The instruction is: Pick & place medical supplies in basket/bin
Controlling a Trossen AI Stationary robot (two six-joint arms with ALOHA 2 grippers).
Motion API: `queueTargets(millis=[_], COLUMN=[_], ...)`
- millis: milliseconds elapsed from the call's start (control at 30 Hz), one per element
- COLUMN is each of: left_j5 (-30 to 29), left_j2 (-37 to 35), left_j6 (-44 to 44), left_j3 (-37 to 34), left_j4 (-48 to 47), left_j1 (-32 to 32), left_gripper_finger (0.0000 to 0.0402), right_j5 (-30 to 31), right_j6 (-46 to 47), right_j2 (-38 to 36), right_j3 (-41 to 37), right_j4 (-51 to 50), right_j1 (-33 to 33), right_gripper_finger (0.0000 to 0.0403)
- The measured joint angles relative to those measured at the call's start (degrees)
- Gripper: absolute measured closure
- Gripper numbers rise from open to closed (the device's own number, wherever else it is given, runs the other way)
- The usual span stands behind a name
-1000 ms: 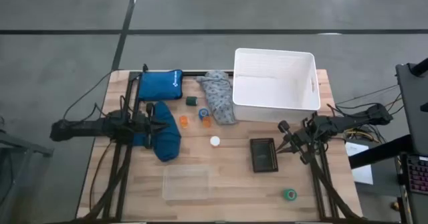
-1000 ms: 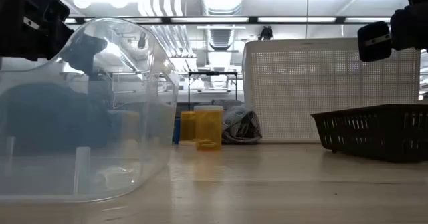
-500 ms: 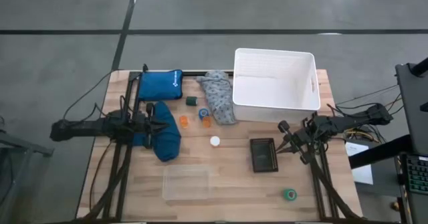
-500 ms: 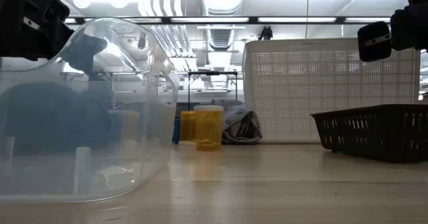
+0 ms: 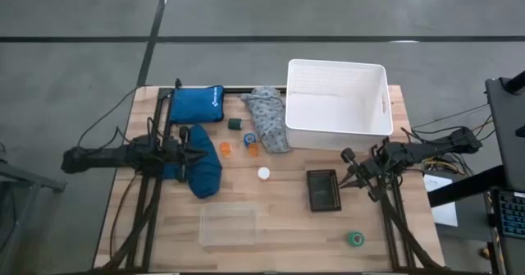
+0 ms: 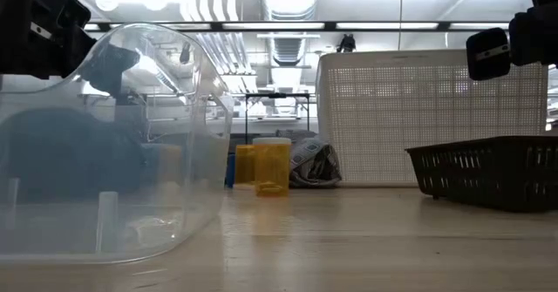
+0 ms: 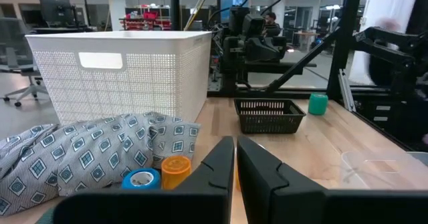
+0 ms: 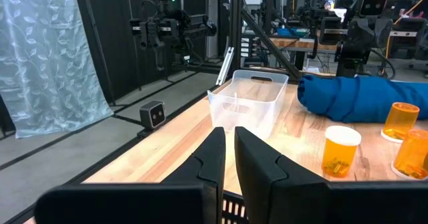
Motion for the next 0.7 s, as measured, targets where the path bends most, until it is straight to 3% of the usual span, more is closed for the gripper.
queueTargets(millis=[700], left_j5=[0.0], left_j2=[0.0], left_j6=[0.0], left_j3=[0.0], left_j4=[0.0], left_j1=[0.0], left_gripper_finger=[0.0376], right_j5=[0.0], right_j6=[0.5], right_j2=[0.0], right_j3=[0.0], right_j4=[0.2], right_j1=[0.0], right_gripper_finger=[0.0369])
